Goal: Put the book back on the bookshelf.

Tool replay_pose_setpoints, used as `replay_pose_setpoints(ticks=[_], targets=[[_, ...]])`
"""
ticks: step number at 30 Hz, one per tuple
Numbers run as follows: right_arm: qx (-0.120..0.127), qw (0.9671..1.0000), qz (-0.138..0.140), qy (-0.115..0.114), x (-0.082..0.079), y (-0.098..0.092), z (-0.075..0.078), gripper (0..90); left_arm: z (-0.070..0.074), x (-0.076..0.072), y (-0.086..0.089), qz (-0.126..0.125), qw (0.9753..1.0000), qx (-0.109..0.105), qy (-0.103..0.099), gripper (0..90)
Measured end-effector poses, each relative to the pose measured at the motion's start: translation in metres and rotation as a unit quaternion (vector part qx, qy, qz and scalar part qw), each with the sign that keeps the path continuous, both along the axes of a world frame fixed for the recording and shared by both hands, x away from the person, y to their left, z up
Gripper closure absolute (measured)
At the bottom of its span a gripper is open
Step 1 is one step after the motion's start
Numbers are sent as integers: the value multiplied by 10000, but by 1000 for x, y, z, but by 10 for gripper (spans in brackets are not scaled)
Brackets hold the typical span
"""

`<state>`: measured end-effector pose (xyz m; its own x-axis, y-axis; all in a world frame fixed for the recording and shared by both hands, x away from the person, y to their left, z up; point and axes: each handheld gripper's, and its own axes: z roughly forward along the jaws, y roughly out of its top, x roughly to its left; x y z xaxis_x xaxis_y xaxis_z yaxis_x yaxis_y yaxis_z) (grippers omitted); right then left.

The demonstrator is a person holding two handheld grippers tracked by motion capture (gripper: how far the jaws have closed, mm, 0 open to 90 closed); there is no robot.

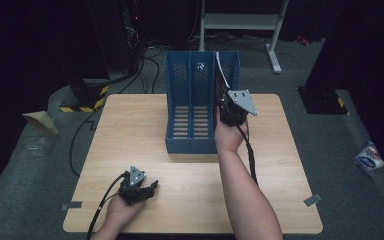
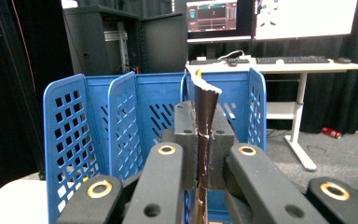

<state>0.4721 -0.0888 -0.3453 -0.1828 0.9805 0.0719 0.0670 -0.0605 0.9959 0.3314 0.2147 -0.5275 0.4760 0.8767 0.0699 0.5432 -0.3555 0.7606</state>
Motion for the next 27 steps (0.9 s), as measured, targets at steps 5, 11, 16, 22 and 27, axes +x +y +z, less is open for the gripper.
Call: replay_pose_setpoints(ticks=[5, 11, 16, 22, 27], targets=[[-31, 10000, 27, 17, -2, 2, -5, 859, 0, 0, 0, 6, 10000, -10, 13, 351], [-178, 9998, 101, 47, -5, 5, -11, 856, 0, 0, 0, 5, 10000, -6, 11, 351], [-181, 9998, 92, 74, -6, 2, -13, 853, 0, 0, 0, 2, 10000, 14, -15, 351], [-218, 9996, 124, 120, -7, 2, -14, 845, 0, 0, 0, 4, 10000, 4, -11, 351], [-289, 9994, 170, 103, -9, 5, -15, 829, 0, 0, 0, -5, 10000, 17, -20, 352]])
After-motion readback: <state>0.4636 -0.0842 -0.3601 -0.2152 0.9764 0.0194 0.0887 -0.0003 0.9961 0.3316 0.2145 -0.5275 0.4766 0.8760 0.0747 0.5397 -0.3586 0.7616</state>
